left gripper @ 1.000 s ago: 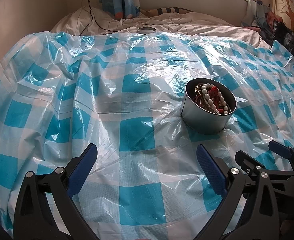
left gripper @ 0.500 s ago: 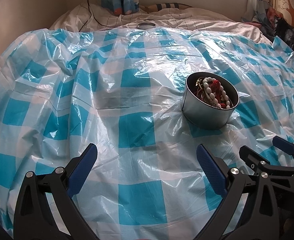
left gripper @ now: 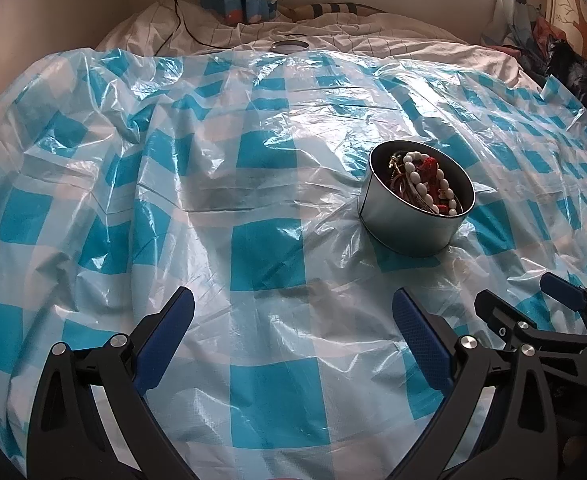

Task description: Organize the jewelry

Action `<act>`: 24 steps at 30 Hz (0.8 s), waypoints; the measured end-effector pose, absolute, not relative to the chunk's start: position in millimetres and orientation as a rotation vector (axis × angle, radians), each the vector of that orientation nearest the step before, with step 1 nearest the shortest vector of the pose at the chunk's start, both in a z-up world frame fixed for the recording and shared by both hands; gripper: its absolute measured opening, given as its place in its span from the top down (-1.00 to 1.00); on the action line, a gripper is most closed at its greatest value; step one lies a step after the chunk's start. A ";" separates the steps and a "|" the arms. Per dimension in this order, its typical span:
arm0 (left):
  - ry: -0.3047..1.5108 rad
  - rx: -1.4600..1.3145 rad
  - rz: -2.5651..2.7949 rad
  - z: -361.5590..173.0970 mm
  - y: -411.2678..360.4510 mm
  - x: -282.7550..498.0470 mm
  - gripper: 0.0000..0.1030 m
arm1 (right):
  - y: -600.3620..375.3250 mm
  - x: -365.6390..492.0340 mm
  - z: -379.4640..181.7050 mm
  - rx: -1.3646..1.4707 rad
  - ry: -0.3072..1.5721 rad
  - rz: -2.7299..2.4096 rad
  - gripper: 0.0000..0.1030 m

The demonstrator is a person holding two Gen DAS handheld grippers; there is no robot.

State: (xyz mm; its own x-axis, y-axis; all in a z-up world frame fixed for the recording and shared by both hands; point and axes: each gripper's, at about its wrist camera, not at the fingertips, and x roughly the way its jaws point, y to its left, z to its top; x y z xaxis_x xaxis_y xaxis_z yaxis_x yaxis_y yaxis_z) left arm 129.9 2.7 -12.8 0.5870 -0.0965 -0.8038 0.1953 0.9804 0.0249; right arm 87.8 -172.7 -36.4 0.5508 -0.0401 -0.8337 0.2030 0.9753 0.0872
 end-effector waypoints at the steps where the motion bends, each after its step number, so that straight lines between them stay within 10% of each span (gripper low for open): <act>1: 0.932 0.110 -0.174 -13.2 3.1 130.2 -0.85 | -173.4 87.5 -36.3 0.182 0.978 -0.144 -0.85; 24: 0.948 0.136 -0.138 -18.7 2.1 135.5 -0.85 | -174.6 88.7 -37.8 0.184 0.985 -0.142 -0.85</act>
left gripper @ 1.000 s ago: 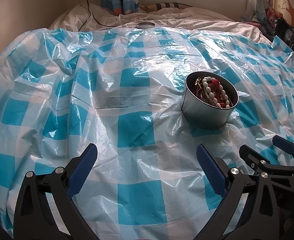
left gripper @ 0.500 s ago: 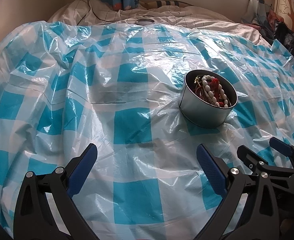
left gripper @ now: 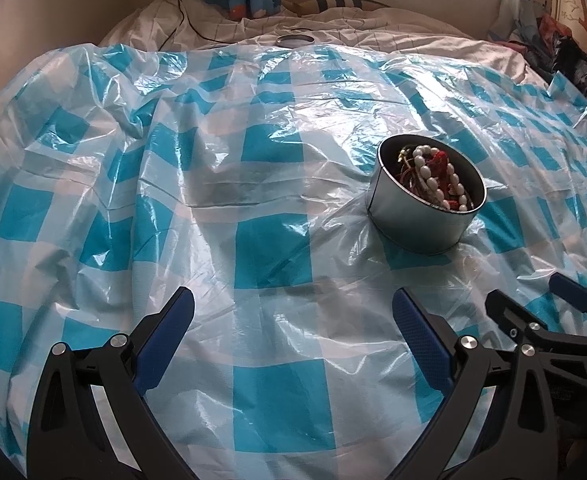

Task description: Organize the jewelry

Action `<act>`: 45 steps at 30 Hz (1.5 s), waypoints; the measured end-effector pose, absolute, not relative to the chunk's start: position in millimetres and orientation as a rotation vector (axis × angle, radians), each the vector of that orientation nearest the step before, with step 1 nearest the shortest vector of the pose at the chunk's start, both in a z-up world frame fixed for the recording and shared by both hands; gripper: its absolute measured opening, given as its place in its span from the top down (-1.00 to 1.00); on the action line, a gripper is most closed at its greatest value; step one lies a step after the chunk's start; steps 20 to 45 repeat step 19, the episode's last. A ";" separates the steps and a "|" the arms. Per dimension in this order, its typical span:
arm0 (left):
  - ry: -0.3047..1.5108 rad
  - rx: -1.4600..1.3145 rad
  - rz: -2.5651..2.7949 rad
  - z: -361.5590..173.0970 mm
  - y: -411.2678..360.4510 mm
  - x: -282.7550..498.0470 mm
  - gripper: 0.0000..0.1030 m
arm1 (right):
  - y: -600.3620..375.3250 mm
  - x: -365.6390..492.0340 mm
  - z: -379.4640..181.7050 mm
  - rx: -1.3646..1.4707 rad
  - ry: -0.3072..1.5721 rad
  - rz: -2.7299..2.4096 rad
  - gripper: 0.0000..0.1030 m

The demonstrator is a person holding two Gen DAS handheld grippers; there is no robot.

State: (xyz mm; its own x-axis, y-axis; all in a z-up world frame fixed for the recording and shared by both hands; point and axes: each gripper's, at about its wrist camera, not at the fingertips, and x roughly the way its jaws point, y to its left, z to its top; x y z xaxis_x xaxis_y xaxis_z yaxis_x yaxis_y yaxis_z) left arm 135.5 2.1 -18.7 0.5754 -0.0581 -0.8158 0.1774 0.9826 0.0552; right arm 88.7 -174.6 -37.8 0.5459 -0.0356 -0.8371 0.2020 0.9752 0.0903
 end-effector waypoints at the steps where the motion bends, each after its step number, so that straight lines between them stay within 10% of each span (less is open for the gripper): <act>1: 0.950 0.142 -0.130 -19.9 1.6 135.7 -0.85 | -174.4 88.7 -37.9 0.183 0.986 -0.138 -0.85; 45: 1.015 0.095 -0.170 -31.9 3.7 142.1 -0.85 | -171.9 87.1 -35.0 0.162 0.961 -0.161 -0.85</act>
